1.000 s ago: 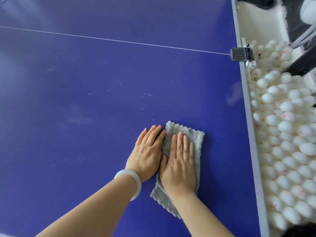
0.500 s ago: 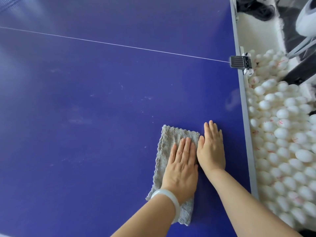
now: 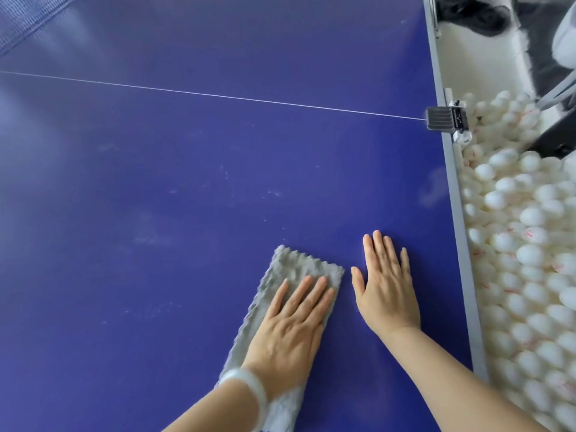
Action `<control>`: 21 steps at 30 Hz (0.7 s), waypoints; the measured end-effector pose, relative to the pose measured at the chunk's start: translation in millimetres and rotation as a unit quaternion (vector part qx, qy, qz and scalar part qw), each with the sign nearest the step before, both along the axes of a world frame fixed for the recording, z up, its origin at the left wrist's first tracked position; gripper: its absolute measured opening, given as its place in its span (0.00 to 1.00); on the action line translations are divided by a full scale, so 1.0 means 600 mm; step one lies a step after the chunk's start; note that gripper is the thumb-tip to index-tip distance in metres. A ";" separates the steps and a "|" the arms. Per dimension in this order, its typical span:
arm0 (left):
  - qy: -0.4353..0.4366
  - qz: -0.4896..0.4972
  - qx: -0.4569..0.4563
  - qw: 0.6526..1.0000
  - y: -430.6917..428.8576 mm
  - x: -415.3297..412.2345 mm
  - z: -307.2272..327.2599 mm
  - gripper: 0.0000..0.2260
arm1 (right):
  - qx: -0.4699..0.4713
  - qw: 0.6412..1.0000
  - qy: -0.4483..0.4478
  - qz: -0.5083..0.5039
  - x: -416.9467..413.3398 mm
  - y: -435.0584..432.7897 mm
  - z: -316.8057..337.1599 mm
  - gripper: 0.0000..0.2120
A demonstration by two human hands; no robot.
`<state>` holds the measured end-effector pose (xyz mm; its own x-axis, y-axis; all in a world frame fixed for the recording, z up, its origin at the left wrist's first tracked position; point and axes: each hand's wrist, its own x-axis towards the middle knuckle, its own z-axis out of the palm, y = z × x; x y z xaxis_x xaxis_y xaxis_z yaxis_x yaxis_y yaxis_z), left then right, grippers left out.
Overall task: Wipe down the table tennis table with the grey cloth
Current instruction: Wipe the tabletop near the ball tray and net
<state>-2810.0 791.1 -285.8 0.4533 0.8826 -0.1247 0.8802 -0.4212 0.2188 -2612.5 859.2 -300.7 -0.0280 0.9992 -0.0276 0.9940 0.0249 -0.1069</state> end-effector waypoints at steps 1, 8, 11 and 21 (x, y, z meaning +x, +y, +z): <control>-0.003 -0.018 0.006 1.000 0.032 0.018 -0.002 0.26 | 0.000 1.000 0.001 -0.003 -0.001 0.000 0.000 0.32; -0.003 0.078 0.025 0.997 0.188 0.004 -0.015 0.25 | 0.003 1.000 -0.004 -0.022 0.000 -0.001 -0.004 0.30; -0.015 0.207 0.025 0.978 0.168 -0.050 -0.022 0.25 | -0.010 0.998 -0.004 -0.056 -0.006 0.008 -0.007 0.27; -0.036 -0.030 0.034 0.998 0.155 0.024 -0.023 0.25 | -0.032 0.989 0.010 -0.141 -0.051 0.233 -0.002 0.30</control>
<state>-2795.7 883.8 -299.4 0.5113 0.8588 -0.0308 0.8361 -0.4889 0.2488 -2643.4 999.1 -301.9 0.2510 0.9634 -0.0940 0.9581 -0.2611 -0.1180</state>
